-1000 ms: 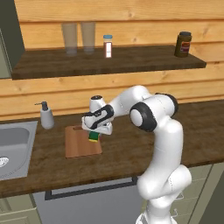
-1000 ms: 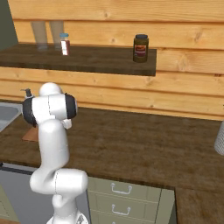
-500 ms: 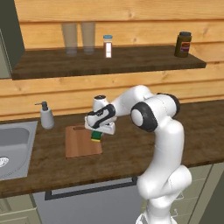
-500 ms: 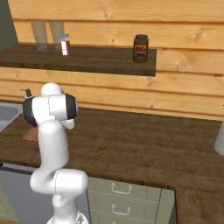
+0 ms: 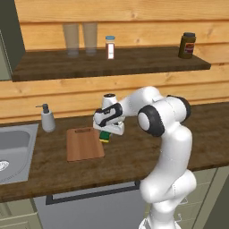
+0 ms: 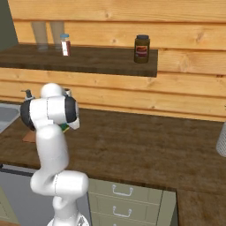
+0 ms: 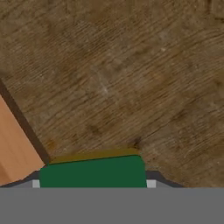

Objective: Pick up the sponge from the counter and clean the cutting board by briefly scrubbing or pressing down on the cutting board. Once finished, release the sponge.

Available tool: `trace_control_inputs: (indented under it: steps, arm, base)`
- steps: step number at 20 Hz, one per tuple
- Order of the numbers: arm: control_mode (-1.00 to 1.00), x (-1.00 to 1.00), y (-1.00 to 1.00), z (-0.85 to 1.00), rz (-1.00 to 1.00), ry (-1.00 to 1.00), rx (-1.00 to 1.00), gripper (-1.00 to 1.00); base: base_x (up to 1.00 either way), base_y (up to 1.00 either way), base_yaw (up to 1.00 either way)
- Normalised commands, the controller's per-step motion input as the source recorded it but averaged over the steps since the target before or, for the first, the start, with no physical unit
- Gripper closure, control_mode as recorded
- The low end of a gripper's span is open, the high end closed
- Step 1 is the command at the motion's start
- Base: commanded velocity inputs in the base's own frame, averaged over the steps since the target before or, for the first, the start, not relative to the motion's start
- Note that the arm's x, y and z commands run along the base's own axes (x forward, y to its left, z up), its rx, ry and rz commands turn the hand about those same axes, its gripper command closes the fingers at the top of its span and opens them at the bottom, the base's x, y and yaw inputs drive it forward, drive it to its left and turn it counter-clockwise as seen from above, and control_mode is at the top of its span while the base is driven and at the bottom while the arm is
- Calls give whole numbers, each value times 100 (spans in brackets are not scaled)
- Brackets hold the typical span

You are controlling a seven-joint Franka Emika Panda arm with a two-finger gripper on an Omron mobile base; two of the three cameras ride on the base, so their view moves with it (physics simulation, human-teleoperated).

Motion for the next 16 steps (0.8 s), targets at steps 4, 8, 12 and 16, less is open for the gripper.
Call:
trace_control_inputs:
  steps: [4, 8, 12, 16]
  arm:
    - [-100, 49, 75, 41, -11, 0, -2, 100]
    - [-100, 63, 96, 7, -11, 1, -8, 100]
    - [-100, 73, 98, 0, -2, 5, -13, 100]
    - [-100, 71, 91, 0, 0, 0, -10, 100]
  base:
    - [0, 0, 0]
    - [0, 0, 0]
    - [0, 0, 0]
    - [0, 0, 0]
